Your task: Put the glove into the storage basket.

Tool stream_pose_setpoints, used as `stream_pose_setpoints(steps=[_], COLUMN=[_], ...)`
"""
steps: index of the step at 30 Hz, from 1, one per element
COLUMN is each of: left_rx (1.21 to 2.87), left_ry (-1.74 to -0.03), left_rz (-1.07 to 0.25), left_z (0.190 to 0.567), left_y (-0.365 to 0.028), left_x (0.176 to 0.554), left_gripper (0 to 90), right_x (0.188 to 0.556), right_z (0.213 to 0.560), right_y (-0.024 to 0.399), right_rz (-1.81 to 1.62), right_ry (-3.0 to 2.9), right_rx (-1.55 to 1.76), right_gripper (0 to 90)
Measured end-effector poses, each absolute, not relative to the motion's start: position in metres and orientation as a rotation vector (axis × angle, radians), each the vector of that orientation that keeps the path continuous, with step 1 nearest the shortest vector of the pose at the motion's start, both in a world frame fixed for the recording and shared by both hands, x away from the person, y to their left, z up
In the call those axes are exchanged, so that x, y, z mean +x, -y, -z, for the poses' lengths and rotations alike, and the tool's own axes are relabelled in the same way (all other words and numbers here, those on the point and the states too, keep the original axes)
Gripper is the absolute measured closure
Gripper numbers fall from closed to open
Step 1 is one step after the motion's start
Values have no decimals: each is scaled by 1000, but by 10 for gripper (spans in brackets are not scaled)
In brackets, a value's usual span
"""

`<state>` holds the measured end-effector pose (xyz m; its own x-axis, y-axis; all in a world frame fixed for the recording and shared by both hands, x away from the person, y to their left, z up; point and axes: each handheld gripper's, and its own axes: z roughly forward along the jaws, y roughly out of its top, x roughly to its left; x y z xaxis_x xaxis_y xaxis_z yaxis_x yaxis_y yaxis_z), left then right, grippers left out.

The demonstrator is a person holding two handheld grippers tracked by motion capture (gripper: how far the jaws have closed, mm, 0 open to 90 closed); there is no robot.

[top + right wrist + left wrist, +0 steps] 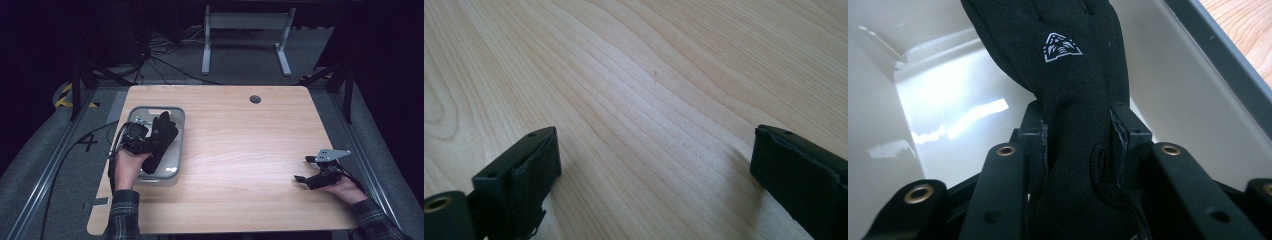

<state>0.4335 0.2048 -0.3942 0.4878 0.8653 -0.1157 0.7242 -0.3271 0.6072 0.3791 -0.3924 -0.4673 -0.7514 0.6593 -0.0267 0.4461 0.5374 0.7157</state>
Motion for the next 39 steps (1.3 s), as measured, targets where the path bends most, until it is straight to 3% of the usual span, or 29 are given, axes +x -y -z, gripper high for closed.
stream_pose_setpoints(steps=[4,10,14,28,39], left_rx=[2161,2145,2135,2056,2021], left_ry=[-1349,-1377,-1384,-1270,-1169], left_rz=[-276,-269,-304,-352,-376], left_z=[397,400,399,370,354], left_y=[-206,-210,-210,-185,-142], left_x=[439,444,443,421,405], left_gripper=[580,294,221,107,102], right_x=[379,379,379,379,379], right_z=[467,467,467,467,467], right_y=[392,392,392,392,392], right_rz=[-1033,-1033,-1033,-1033,-1033], right_ry=[-2485,-2485,-2485,-2485,-2485], right_rx=[920,920,920,920,920], right_gripper=[64,63,63,64,63])
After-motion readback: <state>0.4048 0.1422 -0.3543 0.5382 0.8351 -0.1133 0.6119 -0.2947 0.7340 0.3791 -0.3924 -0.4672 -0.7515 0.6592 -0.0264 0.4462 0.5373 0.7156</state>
